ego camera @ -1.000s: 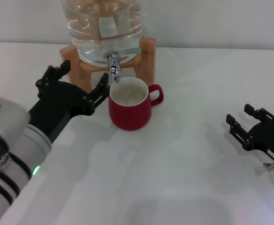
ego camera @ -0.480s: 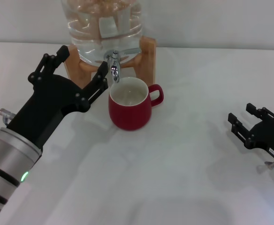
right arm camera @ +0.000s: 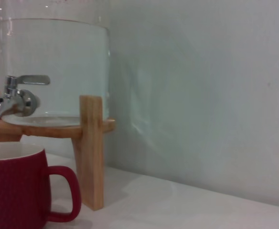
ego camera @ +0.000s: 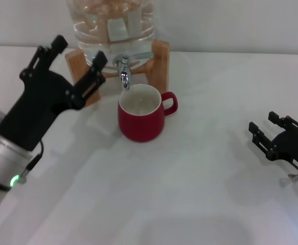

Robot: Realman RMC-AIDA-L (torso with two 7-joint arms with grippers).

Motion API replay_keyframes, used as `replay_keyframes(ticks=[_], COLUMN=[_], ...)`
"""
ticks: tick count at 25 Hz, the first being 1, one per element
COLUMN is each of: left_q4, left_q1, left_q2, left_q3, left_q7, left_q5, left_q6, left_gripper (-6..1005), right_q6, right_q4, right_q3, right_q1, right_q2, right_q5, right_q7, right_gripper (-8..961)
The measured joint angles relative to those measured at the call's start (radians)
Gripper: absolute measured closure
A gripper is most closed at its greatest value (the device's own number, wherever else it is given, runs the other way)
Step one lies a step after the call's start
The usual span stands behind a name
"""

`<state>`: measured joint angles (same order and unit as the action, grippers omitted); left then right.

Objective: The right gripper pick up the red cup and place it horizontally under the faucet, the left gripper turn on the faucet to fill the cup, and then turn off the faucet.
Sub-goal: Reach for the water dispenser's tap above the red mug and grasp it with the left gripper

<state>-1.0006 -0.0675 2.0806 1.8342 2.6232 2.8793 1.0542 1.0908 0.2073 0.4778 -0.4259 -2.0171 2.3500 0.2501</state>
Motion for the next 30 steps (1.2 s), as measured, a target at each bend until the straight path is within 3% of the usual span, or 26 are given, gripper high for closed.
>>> replay_keyframes(ticks=[6,12,18,24,30], left_q4=[0.166,0.184,0.039,-0.152,-0.325], left_q1=[0.17,0.233,0.196,0.129,0.064], left_q2=[-0.004,-0.002,-0.002,-0.005,-0.003], left_q3=[-0.04,-0.063,-0.065,-0.068,-0.084], left_q7=[-0.035,-0.042,-0.148,-0.381,-0.653], left_q5=[-0.033,-0.122,-0.28,-0.526,-0.804], left_q6=[0.088,0.082,-0.064,-0.207,-0.269], left_gripper=[124,124,124,124,124], right_q6=[-0.005,-0.008,-0.009,-0.017,-0.019], right_q4=[0.0,0.0,0.0,0.0,-0.008], right_q3=[0.004,0.02,0.025,0.025,0.025], right_q1=[-0.001,0.0,0.008,0.006,0.0], right_q2=[-0.002,-0.002,-0.002,-0.001,0.001], right_q5=[-0.009,-0.012,-0.012,-0.012,-0.012], right_q7=[0.0,0.0,0.0,0.0,0.0], right_gripper=[410,411,411,411,411])
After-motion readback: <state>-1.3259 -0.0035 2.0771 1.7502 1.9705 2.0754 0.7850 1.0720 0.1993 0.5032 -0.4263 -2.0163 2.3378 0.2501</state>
